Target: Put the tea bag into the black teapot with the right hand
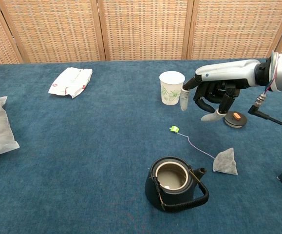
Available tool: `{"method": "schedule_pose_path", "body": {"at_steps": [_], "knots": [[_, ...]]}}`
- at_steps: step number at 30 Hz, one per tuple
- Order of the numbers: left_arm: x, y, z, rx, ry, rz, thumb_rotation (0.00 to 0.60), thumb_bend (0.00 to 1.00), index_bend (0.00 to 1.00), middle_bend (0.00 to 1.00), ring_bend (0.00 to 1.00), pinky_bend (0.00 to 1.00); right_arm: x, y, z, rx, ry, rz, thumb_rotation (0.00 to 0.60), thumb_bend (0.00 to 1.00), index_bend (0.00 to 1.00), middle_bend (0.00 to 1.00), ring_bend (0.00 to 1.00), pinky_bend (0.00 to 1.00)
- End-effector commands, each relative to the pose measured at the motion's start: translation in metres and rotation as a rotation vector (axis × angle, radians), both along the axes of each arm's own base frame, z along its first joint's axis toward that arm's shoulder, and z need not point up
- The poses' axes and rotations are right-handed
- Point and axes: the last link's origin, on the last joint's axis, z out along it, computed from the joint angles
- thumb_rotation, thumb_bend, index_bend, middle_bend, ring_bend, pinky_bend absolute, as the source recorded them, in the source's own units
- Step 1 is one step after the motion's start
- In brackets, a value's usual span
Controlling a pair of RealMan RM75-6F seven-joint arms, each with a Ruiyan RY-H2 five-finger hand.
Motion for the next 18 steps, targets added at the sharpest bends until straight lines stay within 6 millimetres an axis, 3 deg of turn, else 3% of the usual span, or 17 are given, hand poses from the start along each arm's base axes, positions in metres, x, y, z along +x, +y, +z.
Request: {"method": "schedule_pose_path", "body": {"at_steps": [1,8,18], "knots": [[0.0,0.0,0.0,0.001,-0.001,-0.002,0.6,0.32,0.0,0.0,0.0,0.0,0.002,-0.003,-0.007,0.009,0.02,0.005,0.6,0.47,0.44,0.84,0.88,0.96],[-0.002,-0.001,0.0,0.004,-0.003,0.007,0.6,0.32,0.0,0.0,0.0,0.0,0.006,-0.012,-0.021,0.017,0.065,0.006,0.6,0.47,0.47,0.93,0.96,0.99],[-0.007,-0.002,0.0,0.007,-0.007,0.02,0.6,0.32,0.0,0.0,0.0,0.0,0.017,-0.024,-0.039,-0.035,0.078,0.03,0.6,0.47,0.5,0.97,1.0,1.0]]}}
